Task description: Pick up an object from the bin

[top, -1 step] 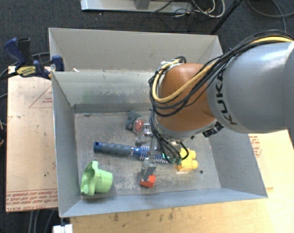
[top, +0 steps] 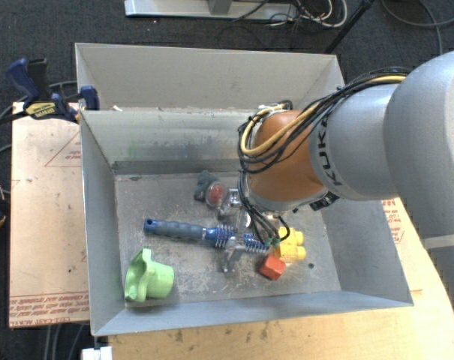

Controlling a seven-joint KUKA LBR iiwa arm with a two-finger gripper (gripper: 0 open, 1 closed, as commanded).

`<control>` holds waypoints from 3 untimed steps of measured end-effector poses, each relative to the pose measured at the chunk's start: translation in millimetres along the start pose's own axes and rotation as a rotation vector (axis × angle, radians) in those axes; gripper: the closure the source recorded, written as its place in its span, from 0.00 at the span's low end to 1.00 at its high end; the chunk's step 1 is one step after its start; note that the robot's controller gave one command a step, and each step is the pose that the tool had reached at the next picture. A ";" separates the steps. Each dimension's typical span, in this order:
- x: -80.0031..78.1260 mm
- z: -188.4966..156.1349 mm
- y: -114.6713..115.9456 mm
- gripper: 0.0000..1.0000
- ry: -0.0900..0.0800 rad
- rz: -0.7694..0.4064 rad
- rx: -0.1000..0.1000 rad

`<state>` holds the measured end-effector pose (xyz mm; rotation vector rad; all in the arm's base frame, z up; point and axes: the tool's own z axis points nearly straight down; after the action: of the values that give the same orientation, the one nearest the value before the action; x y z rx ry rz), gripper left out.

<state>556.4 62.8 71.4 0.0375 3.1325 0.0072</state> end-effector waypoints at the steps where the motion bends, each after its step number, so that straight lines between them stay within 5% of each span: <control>1: -2.0 -3.4 1.6 0.00 0.005 0.001 0.001; 3: -3.8 -6.2 3.3 0.00 0.007 0.003 0.003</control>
Offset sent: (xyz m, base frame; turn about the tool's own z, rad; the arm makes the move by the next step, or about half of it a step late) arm 0.0000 0.0000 0.0000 0.0000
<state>560.3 66.0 77.6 0.0428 3.1399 0.0029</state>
